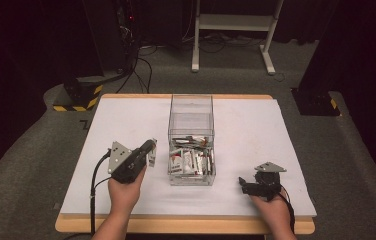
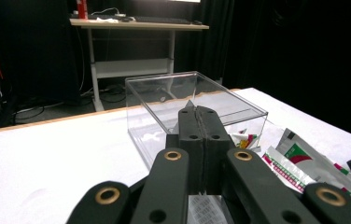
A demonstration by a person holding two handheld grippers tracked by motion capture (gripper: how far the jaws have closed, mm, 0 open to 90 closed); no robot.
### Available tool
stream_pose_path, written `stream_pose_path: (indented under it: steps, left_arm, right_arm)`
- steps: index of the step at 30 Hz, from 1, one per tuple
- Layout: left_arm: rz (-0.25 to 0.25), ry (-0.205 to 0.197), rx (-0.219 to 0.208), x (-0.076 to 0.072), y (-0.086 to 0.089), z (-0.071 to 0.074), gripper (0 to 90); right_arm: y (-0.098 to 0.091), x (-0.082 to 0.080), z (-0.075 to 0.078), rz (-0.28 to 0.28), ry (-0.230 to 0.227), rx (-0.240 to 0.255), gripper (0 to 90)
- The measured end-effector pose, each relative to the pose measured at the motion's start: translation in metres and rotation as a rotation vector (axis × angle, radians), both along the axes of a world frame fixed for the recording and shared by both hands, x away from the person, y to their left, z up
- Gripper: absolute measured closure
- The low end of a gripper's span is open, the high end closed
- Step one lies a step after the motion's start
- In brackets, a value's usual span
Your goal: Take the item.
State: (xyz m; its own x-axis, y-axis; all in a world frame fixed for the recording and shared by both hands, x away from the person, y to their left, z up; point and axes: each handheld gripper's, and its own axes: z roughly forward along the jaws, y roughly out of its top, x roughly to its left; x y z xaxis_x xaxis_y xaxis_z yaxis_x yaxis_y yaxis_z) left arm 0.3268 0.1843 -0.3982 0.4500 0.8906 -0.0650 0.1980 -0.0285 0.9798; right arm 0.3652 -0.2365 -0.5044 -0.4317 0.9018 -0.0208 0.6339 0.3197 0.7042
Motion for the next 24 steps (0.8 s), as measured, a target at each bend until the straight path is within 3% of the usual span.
stream_pose_path:
  steps: [24]
  left_arm:
    - [0.038,0.050,0.040,0.010,0.023,-0.023,89.5]
  right_arm:
    - [0.000,0.000,0.000,0.000,0.000,0.000,12.1]
